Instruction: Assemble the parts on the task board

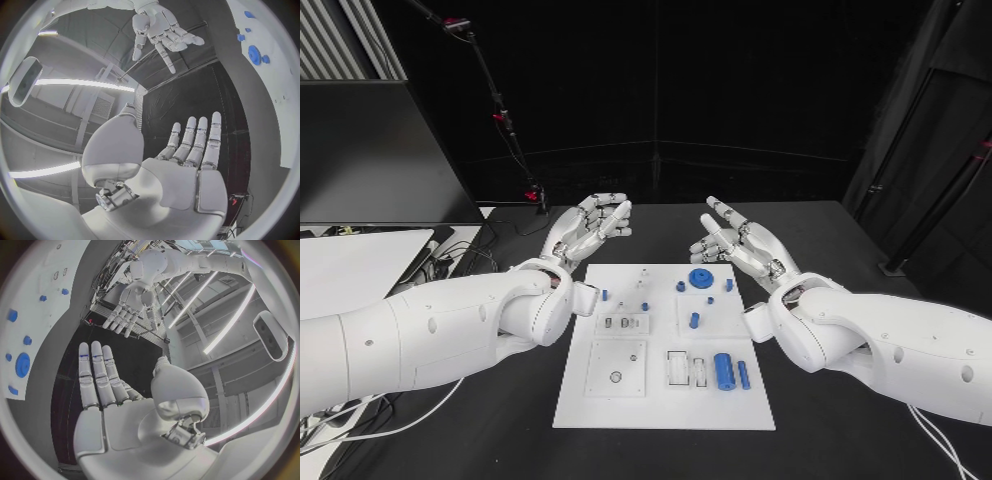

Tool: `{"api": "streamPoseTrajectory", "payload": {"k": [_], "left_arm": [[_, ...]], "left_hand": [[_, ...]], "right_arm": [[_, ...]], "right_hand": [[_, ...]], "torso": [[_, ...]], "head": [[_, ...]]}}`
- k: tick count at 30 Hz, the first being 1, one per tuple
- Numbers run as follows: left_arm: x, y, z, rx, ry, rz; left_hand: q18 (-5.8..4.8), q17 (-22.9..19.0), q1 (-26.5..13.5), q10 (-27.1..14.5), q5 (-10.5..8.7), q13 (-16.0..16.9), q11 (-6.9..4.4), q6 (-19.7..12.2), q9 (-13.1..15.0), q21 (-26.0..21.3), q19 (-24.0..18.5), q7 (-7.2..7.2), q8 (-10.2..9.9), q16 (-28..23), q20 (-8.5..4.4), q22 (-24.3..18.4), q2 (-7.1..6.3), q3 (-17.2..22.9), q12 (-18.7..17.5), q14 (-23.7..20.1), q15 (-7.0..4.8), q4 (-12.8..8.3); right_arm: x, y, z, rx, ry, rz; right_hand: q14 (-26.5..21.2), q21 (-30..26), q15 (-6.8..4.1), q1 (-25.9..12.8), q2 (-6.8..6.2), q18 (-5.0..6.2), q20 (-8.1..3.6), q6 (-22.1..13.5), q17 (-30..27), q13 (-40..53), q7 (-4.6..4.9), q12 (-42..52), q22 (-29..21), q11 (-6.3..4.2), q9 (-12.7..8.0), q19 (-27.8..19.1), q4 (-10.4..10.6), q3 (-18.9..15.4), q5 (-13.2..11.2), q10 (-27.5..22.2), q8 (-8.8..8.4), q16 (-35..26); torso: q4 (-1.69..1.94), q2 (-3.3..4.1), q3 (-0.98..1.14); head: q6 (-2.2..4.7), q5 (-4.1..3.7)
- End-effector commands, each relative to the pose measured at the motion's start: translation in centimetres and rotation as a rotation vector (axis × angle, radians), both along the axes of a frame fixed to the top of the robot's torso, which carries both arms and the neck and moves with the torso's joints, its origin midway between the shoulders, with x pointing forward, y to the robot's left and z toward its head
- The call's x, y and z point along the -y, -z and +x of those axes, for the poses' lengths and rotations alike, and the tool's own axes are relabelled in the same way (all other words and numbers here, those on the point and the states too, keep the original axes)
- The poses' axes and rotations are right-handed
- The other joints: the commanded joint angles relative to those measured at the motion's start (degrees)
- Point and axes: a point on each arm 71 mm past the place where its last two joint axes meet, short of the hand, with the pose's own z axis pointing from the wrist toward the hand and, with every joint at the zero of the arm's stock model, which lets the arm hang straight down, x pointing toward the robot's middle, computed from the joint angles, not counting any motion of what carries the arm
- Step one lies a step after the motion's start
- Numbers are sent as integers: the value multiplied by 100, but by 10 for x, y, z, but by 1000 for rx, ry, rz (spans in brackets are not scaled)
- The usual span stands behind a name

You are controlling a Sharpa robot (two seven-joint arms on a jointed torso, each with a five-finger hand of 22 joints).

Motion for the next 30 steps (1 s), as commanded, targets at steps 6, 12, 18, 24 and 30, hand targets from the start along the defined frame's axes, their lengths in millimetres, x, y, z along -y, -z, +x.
{"api": "streamPoseTrajectory", "payload": {"k": [6,12,18,24,30], "left_arm": [[3,-17,2,243,122,36],[2,-18,5,240,114,69],[2,-18,7,246,98,100],[-1,-20,7,249,85,112],[-3,-22,6,250,85,112]], "left_hand": [[198,-58,34,483,-74,-110,-75,-56,-84,277,247,863,167,64,-4,102,198,103,124,508,-118,-4],[289,-58,34,831,-89,-143,-136,-26,-153,479,420,828,242,88,-7,172,261,108,198,811,-195,-2],[377,-34,-16,1049,-93,-158,-187,27,-238,685,649,791,298,89,-7,246,250,72,188,1122,-271,-6],[391,-23,-19,1151,-95,-155,-204,53,-275,724,683,777,321,76,-7,256,274,72,196,1199,-290,-9],[395,-20,-2,1190,-93,-157,-209,68,-294,736,687,776,331,60,-7,259,322,88,191,1221,-296,-12]], "right_arm": [[1,1,4,-80,-67,-24],[3,-8,10,-113,-105,-45],[4,-16,14,-118,-152,-110],[2,-25,21,-64,-167,-212],[2,-31,31,-3,-155,-286]], "right_hand": [[1896,701,-564,114,-34,58,-456,24,555,439,570,506,280,-509,3,1298,3,-204,248,1940,12,549],[2460,1657,-729,164,-8,43,-745,-73,3333,3043,406,2660,904,-779,-10,1596,46,-273,236,2616,0,3325],[4390,3620,-674,391,18,-131,-809,-90,8365,7814,339,5042,2622,-724,-10,1594,-3,-319,229,4478,0,6036],[4393,6444,-632,711,-36,-612,-681,237,8370,8512,387,5228,6329,-637,46,3175,2,-320,257,4920,67,6037],[4393,6725,-607,936,-74,-657,-579,671,8370,8512,397,5228,6782,-625,110,3452,-5,-296,298,4920,164,6037]], "torso": [[-44,111,11],[-45,187,26],[-3,250,42],[19,320,53],[53,409,62]], "head": [[-39,50],[-77,73],[-119,55],[-158,62],[-170,55]]}}
